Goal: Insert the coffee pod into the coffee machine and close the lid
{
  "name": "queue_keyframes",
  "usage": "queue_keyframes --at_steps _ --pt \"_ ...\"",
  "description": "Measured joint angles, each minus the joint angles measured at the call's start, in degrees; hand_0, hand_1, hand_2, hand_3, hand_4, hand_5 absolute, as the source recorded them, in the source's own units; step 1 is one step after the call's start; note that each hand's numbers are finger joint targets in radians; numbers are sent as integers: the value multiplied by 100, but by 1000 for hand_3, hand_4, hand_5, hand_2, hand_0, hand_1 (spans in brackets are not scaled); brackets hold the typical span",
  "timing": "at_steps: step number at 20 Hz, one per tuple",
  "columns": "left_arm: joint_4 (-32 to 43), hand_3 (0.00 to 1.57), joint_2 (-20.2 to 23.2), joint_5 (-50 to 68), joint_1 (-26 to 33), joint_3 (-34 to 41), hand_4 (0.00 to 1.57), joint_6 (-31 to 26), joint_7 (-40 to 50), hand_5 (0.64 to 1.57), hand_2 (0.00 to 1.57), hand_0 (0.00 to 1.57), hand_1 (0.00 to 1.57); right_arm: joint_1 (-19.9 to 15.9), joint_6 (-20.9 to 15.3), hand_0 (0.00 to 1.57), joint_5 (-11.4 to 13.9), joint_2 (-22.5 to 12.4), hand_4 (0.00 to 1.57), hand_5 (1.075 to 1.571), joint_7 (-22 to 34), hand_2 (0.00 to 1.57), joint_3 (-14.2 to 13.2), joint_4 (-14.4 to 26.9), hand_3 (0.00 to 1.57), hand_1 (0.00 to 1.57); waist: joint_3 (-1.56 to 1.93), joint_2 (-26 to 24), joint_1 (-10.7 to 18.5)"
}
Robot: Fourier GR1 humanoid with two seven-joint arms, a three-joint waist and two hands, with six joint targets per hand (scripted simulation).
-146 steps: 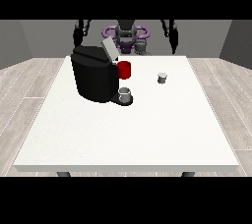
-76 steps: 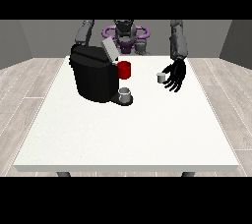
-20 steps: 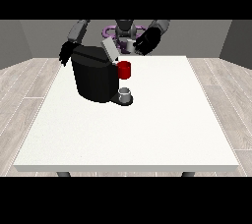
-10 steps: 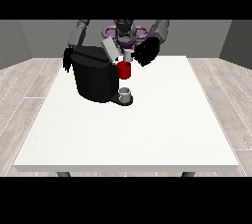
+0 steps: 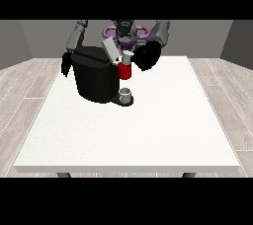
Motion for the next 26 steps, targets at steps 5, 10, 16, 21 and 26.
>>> queue_keyframes --at_steps 5,10,16,21,26 --pt "124 1442 204 -130 -55 -59 698 30 -147 1571 1529 1523 1523 -230 -14 0 0 -16 231 1571 215 0 25 -37 0 0 0 124 -105" --pt "239 1368 394 -141 -186 17 634 69 -186 1571 1480 1485 1485 -417 -56 0 -3 0 260 1571 348 0 31 -60 0 0 0 231 -209" --pt "232 1395 271 -217 -243 -54 629 276 -145 1571 1436 1403 1403 -507 -68 0 23 -12 290 1571 245 0 -9 144 0 0 0 253 -193" --pt "178 0 117 -124 -173 -40 0 331 -298 1571 0 0 0 -504 -11 0 -63 -40 347 1571 134 0 -128 355 0 0 -1 227 -79" --pt "-30 0 -389 256 288 1 0 209 -754 1571 0 0 0 -197 61 0 -161 -82 259 1571 -256 0 -325 678 0 0 -4 -73 321"
